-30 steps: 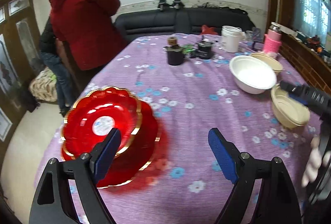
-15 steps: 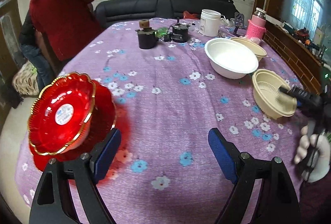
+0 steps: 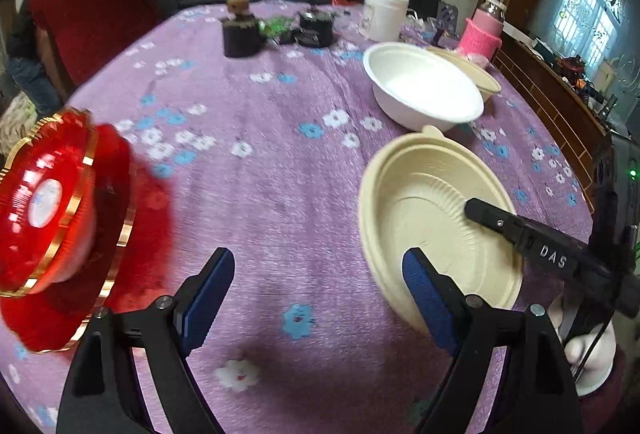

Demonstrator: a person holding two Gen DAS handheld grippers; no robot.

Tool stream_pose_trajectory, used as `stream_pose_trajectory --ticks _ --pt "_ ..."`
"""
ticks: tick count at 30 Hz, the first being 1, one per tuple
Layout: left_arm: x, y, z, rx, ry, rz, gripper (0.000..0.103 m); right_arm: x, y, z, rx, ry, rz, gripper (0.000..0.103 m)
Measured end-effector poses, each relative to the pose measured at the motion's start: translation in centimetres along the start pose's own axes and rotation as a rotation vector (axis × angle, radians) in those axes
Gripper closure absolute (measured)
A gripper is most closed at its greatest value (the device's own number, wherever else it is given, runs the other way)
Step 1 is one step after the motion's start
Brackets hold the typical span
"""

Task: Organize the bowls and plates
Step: 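Grasp the rim of the large beige plastic bowl with the right tool, then carry the beige bowl onto the red plate stack and open the right tool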

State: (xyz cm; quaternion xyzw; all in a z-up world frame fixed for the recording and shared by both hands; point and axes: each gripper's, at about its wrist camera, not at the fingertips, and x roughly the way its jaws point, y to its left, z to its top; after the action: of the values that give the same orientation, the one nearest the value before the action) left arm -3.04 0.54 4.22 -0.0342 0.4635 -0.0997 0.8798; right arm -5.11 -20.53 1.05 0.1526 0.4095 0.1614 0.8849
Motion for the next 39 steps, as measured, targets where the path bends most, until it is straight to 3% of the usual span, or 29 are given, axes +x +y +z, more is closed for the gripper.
stream_pose_trajectory --ticks 1,3,4,5,8,12,16,20,25,31,36,39 --pt "0.6 -0.2 0.0 -0.003 0.016 -0.027 0.02 0.2 0.0 -0.3 -0.003 0.001 -0.001 0.09" --pt "1.6 -0.6 0.0 -0.006 0.052 -0.095 0.046 0.2 0.1 -0.6 -0.007 0.002 0.003 0.09" --pt "2.0 -0.8 0.0 -0.001 0.071 -0.115 0.064 0.3 0.1 -0.6 -0.01 0.0 0.002 0.09" --pt "2.5 -1.1 -0.1 0.002 0.092 -0.141 0.07 0.2 0.2 -0.7 -0.014 -0.005 0.006 0.09" --pt "2.8 -1.7 -0.2 0.014 0.1 -0.143 0.077 0.7 0.9 -0.6 -0.027 -0.012 -0.007 0.09" --pt "1.0 -1.2 -0.4 0.014 0.072 -0.116 0.077 0.4 2.4 -0.9 -0.037 -0.01 -0.015 0.089" --pt "-2.0 0.9 -0.3 -0.021 0.03 -0.099 0.076 -0.4 5.0 -0.6 -0.038 -0.02 0.034 0.089" --pt "-6.6 4.9 -0.1 -0.086 -0.067 -0.061 0.063 -0.9 10.4 0.7 -0.096 -0.043 0.108 0.089" --pt "-10.7 11.1 0.3 -0.177 -0.174 0.055 0.056 1.2 19.1 2.7 -0.205 -0.021 0.194 0.088" --pt "-10.6 18.7 0.9 -0.277 -0.167 0.168 0.056 6.7 27.6 4.1 -0.304 0.041 0.227 0.088" --pt "-8.7 22.7 0.9 -0.302 -0.115 0.243 0.056 10.4 31.2 3.3 -0.366 0.078 0.18 0.088" --pt "-8.5 23.8 0.6 -0.299 -0.112 0.241 0.052 11.8 32.1 2.5 -0.411 0.083 0.132 0.088"
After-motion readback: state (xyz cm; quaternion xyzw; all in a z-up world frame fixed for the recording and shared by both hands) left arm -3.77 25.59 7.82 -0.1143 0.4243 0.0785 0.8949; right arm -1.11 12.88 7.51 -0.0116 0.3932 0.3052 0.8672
